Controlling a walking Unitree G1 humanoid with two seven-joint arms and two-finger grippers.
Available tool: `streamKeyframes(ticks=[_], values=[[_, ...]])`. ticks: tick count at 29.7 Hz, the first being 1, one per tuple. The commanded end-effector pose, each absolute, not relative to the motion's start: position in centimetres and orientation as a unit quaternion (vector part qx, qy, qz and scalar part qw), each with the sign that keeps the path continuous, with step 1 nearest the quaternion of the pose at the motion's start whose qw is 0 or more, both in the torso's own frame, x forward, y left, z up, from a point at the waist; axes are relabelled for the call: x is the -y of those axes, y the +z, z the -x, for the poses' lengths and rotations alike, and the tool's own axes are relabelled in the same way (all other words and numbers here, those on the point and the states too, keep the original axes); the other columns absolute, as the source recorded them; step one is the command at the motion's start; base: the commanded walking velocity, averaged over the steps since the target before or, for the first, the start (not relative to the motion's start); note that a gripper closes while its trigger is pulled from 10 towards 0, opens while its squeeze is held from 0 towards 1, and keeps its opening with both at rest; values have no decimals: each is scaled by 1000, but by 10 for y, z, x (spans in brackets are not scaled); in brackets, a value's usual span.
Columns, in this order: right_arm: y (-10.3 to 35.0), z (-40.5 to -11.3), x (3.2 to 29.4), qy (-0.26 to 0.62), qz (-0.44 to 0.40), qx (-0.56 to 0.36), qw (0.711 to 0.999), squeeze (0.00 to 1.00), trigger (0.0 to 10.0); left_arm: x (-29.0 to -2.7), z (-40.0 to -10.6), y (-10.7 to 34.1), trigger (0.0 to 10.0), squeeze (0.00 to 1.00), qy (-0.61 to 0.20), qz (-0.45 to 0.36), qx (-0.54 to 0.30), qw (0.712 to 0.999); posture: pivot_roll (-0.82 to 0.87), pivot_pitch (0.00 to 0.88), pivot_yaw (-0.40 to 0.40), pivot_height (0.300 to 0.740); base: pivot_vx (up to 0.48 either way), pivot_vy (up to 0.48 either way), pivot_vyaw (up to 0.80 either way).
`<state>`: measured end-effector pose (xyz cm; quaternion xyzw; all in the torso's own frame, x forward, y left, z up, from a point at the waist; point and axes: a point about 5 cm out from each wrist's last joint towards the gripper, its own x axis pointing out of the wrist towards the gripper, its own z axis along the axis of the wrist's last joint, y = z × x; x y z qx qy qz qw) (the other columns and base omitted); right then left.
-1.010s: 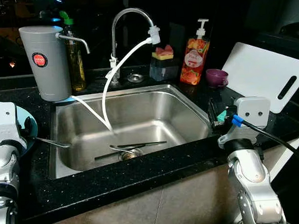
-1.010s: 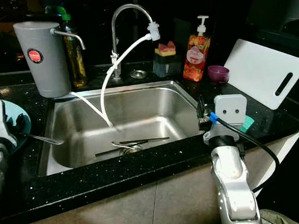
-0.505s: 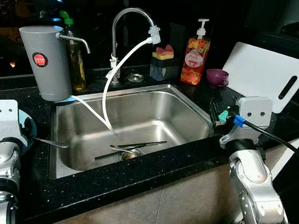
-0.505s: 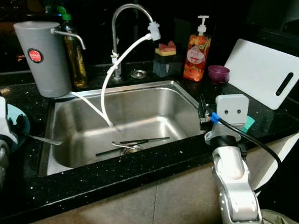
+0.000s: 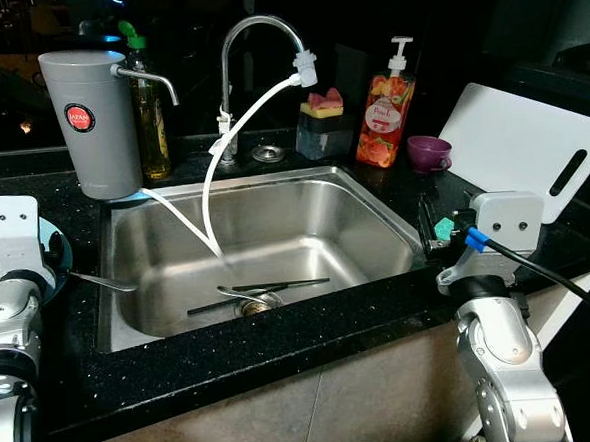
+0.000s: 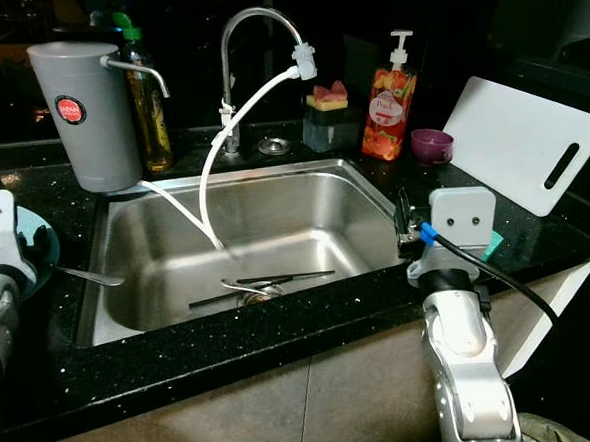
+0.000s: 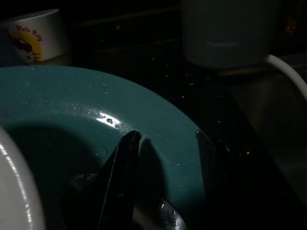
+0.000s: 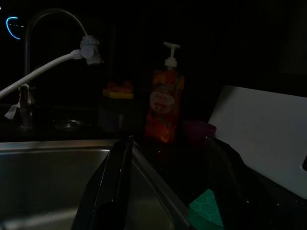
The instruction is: Kitchen organization
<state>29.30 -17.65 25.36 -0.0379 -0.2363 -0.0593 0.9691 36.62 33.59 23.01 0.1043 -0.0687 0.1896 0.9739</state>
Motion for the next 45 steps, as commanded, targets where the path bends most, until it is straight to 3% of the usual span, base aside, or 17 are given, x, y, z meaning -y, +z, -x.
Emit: streamKeyframes(ticks=[1, 25, 45], values=[[255, -290, 180, -67, 43, 237, 968, 0, 10000, -327, -369, 210, 10000, 0, 175, -100, 28, 979, -46, 105, -107, 740, 0, 0, 0], [256, -294, 177, -61, 37, 241, 968, 0, 10000, -327, -370, 224, 10000, 0, 164, -83, 64, 981, -16, 85, -111, 740, 0, 0, 0], [255, -291, 179, -69, 39, 240, 968, 0, 10000, -312, -377, 210, 10000, 0, 131, -64, 19, 989, -39, 95, -98, 740, 0, 0, 0]])
